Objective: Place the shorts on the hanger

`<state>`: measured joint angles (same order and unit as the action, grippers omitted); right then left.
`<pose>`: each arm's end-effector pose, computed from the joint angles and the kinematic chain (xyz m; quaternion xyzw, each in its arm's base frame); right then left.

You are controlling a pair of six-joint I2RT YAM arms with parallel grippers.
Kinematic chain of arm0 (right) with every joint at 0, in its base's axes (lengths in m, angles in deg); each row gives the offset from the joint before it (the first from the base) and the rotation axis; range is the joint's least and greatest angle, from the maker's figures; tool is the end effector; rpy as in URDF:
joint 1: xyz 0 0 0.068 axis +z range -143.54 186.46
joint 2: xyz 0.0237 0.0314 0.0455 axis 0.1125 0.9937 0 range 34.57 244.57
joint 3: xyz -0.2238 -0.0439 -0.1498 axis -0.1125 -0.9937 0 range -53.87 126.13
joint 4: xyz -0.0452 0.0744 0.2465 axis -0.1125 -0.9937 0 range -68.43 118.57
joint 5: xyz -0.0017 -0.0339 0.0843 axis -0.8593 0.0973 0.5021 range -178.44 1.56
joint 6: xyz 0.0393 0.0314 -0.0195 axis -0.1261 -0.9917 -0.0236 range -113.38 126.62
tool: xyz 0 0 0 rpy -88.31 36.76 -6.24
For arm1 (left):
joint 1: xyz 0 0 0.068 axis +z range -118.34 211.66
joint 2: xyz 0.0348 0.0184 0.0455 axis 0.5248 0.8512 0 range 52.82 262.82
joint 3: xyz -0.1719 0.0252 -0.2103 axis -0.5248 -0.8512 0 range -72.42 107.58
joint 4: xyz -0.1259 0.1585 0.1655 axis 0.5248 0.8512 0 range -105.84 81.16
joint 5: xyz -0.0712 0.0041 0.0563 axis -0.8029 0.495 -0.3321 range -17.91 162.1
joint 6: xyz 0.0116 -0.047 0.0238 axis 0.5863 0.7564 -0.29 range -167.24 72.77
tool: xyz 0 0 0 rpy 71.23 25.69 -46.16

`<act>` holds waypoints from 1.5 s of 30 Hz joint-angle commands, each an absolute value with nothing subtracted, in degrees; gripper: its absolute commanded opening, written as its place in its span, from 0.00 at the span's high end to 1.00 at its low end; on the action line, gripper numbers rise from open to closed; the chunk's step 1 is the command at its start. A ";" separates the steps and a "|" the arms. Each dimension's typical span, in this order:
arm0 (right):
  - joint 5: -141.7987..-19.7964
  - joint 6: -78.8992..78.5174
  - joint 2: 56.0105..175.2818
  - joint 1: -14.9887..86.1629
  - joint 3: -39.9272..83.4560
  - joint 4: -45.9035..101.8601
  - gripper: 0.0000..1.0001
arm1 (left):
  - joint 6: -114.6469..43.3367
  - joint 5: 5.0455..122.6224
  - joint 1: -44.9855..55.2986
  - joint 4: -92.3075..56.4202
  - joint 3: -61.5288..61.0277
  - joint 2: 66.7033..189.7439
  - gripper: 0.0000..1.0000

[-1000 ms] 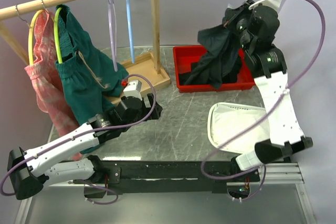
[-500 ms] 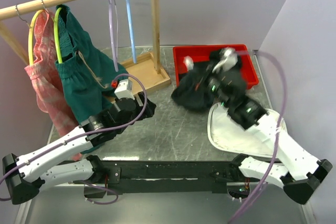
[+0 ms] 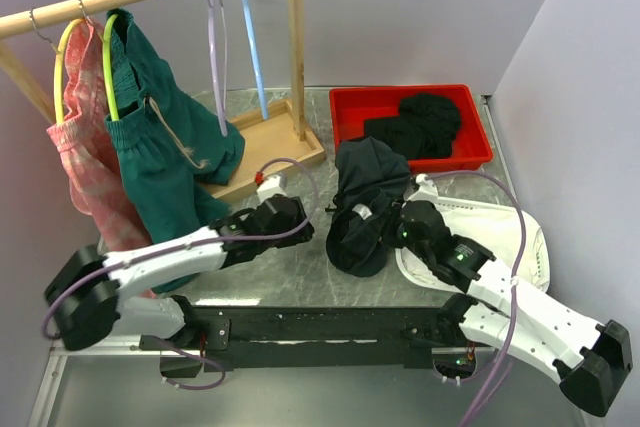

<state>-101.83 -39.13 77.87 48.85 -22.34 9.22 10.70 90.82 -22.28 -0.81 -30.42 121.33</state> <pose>0.1332 0.1105 0.2472 0.0827 0.8629 0.2665 0.4213 0.1565 -0.1952 0.2320 -0.0981 0.8969 -0.2524 0.3497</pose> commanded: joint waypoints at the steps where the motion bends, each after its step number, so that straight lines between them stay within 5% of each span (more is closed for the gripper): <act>1: -103.02 -37.06 78.17 49.70 -18.19 4.59 0.53 | 11.30 82.84 -22.31 -5.37 -26.80 127.86 0.39; 7: -104.43 -33.28 77.80 49.79 -13.01 3.61 0.41 | 10.42 78.25 -23.63 -9.60 -27.24 132.52 0.39; 13: -113.40 -29.68 85.79 48.04 -7.47 1.59 0.40 | 10.77 75.00 -24.50 -11.79 -27.68 135.52 0.39; 32: -105.40 -20.89 108.74 36.08 2.11 7.04 0.34 | 10.16 77.28 -25.74 -14.26 -23.38 145.28 0.51; 36: -104.88 -20.27 111.29 36.69 1.77 5.98 0.46 | 9.54 78.77 -25.74 -13.12 -23.55 145.10 0.59; 43: -105.49 -19.22 112.26 36.69 0.80 4.06 0.57 | 6.74 85.36 -25.39 -8.46 -22.58 143.61 0.91; 45: -105.23 -19.04 112.35 36.69 0.62 3.96 0.66 | 6.56 86.15 -24.86 -7.58 -23.11 142.04 0.97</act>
